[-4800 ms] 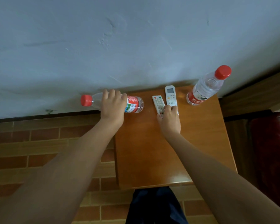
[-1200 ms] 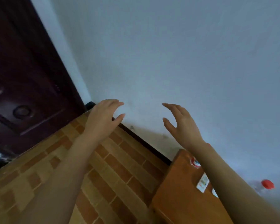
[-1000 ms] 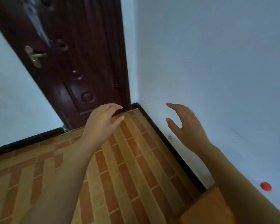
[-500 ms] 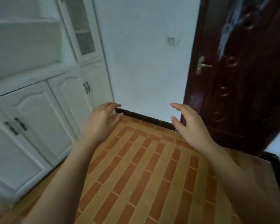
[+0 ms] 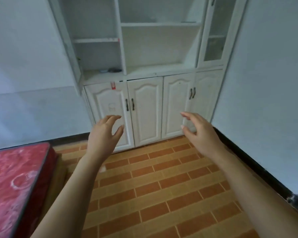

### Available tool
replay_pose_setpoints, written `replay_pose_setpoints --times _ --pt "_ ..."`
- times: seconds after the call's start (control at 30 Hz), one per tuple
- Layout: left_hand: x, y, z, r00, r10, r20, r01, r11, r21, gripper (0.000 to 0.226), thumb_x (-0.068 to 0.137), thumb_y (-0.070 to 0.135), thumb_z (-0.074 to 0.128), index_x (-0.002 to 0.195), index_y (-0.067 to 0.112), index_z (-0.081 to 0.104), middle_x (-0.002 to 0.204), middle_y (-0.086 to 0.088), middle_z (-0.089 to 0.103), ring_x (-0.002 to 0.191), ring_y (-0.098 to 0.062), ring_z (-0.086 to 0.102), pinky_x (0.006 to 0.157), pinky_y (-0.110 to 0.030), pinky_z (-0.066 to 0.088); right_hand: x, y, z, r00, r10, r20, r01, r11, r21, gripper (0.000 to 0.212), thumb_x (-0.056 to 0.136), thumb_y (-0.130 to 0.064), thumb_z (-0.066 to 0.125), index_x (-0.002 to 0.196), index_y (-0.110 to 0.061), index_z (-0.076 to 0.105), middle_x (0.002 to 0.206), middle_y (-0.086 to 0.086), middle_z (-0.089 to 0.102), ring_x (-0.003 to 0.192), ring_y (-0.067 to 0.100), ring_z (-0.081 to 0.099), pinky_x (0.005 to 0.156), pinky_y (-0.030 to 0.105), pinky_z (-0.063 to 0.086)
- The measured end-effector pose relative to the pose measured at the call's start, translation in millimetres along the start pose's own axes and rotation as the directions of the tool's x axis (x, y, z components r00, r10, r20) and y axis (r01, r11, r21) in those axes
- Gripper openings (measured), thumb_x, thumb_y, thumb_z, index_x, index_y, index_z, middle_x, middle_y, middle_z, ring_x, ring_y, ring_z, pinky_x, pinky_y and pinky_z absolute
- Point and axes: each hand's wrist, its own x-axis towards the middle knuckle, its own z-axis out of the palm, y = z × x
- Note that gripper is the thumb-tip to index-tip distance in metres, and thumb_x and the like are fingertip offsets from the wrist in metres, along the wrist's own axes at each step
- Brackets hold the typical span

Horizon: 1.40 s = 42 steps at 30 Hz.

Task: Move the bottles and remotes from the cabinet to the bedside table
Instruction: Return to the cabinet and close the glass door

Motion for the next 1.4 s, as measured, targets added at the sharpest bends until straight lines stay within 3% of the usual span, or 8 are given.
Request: replay_pose_setpoints --times 0.37,0.53,0.83,1.13,1.4 --pt "-8.8 -50.0 -26.1 0.977 -0.164 -0.137 0.179 0.977 0.113 0.039 0.089 0.025 0.054 0.125 0.012 0.051 0.126 -0.011 0.055 0.113 -0.028 0.052 0.093 -0.044 0.043 47.9 -14.9 52.1 0.980 -0.162 0.117 0.154 0.985 0.071 0.041 0.092 -0.025 0.047 0.133 -0.022 0.041 0.134 0.000 0.047 0.125 0.014 0.040 0.099 0.025 0.031" --pt "20.4 -80.5 -17.9 0.967 -0.227 -0.118 0.240 0.964 0.113 0.041 0.089 0.029 0.053 0.128 0.015 0.048 0.129 -0.010 0.054 0.115 -0.027 0.051 0.093 -0.043 0.043 87.5 -13.6 81.3 0.975 -0.189 0.118 0.181 0.980 0.080 0.041 0.092 -0.026 0.048 0.132 -0.021 0.042 0.133 0.001 0.048 0.125 0.016 0.042 0.099 0.028 0.033" --pt "132.3 -148.2 16.0 0.981 -0.161 -0.107 0.176 0.973 0.151 0.041 0.090 0.028 0.052 0.129 0.013 0.047 0.131 -0.010 0.052 0.119 -0.026 0.048 0.099 -0.040 0.039 203.5 -0.9 150.7 0.966 -0.211 0.148 0.212 0.977 0.015 0.044 0.093 -0.027 0.046 0.135 -0.022 0.037 0.139 -0.001 0.044 0.129 0.014 0.037 0.099 0.025 0.029" --pt "232.2 -209.3 48.8 0.992 -0.130 -0.010 0.128 0.955 0.269 0.043 0.090 0.031 0.050 0.130 0.014 0.046 0.133 -0.009 0.050 0.123 -0.026 0.045 0.103 -0.043 0.037 304.1 21.2 203.2 0.970 -0.184 0.160 0.187 0.982 0.002 0.044 0.093 -0.027 0.045 0.136 -0.022 0.037 0.138 -0.002 0.044 0.128 0.012 0.036 0.098 0.022 0.026" --pt "287.2 -245.2 80.6 0.981 -0.190 -0.024 0.186 0.917 0.353 0.042 0.090 0.032 0.050 0.130 0.017 0.045 0.135 -0.007 0.049 0.126 -0.025 0.043 0.105 -0.041 0.033 392.9 48.1 253.0 0.937 -0.264 0.228 0.262 0.964 0.040 0.044 0.093 -0.025 0.045 0.136 -0.020 0.036 0.140 0.000 0.042 0.130 0.014 0.034 0.100 0.022 0.023"
